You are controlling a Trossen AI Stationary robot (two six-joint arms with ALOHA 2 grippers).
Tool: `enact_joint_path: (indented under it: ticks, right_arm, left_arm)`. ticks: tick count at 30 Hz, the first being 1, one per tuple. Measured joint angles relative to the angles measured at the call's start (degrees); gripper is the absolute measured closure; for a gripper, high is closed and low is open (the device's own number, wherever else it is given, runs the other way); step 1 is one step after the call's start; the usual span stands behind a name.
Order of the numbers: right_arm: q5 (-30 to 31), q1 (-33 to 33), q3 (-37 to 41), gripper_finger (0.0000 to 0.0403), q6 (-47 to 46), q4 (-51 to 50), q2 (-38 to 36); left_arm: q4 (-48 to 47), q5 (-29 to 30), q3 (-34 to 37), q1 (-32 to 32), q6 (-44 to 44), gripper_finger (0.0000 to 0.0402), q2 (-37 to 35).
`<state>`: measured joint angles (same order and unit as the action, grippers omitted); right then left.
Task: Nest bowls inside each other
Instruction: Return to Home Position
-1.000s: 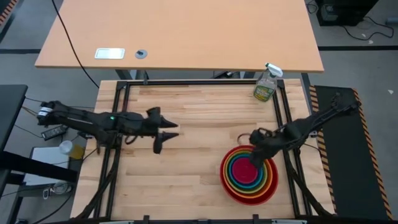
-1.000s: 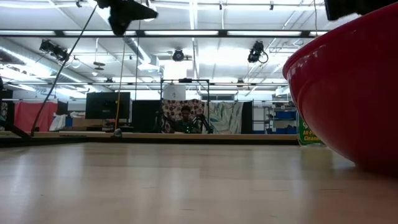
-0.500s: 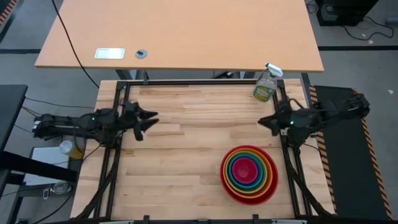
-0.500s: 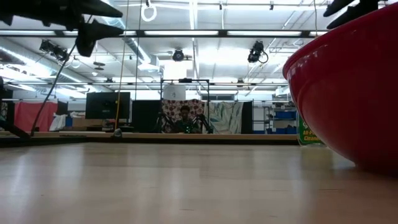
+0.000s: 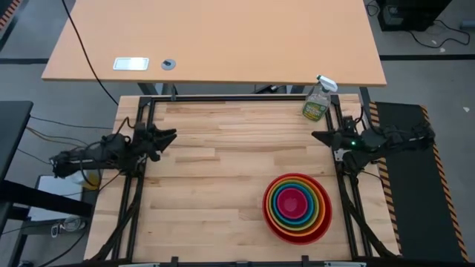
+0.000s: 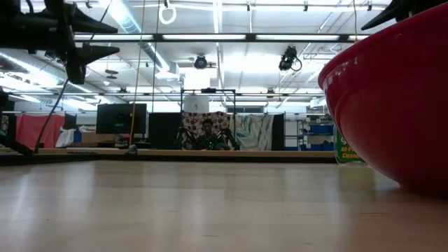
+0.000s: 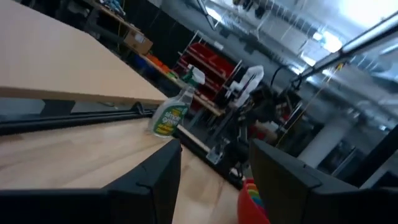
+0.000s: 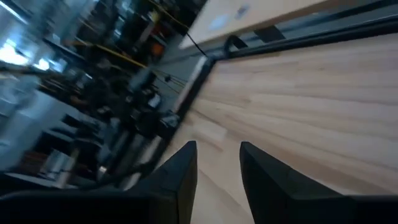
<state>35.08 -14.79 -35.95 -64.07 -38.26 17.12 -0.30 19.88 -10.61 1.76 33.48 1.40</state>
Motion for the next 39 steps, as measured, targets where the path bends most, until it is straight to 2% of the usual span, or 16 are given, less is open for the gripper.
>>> enact_joint_path:
  ticks: [6,13,21,25,29,35,39]
  right_arm:
    - [1.16,0.02,8.48,0.0273,2.92,12.55,-6.6]
    - [5.78,0.02,15.26,0.0273,3.6,14.15,-17.17]
    - [5.58,0.02,20.54,0.0274,2.1,18.27,-16.9]
    - [5.74,0.04,27.38,0.0275,1.85,29.18,-16.89]
    - [4.36,0.04,35.41,0.0275,2.97,46.42,-16.9]
    - [4.57,-0.04,35.52,0.0275,5.69,49.66,-16.06]
    - [4.62,-0.02,35.52,0.0275,6.8,51.43,-16.06]
  left_arm:
    - [-0.27,0.02,1.74,0.07,1.99,0.0209,-1.06]
    - [-3.2,-0.04,1.71,0.07,3.65,0.0209,-1.19]
    - [-5.04,-1.82,1.68,-0.11,7.48,0.0209,-0.71]
    - [-9.53,-2.2,1.68,-0.11,8.46,0.0209,-0.25]
    - [-10.91,-2.03,1.68,-0.11,9.31,0.0209,-0.28]
    - [-10.81,1.52,1.68,-0.06,9.44,0.0209,-0.28]
    - [-11.66,1.67,1.68,-0.04,7.49,0.0209,-0.28]
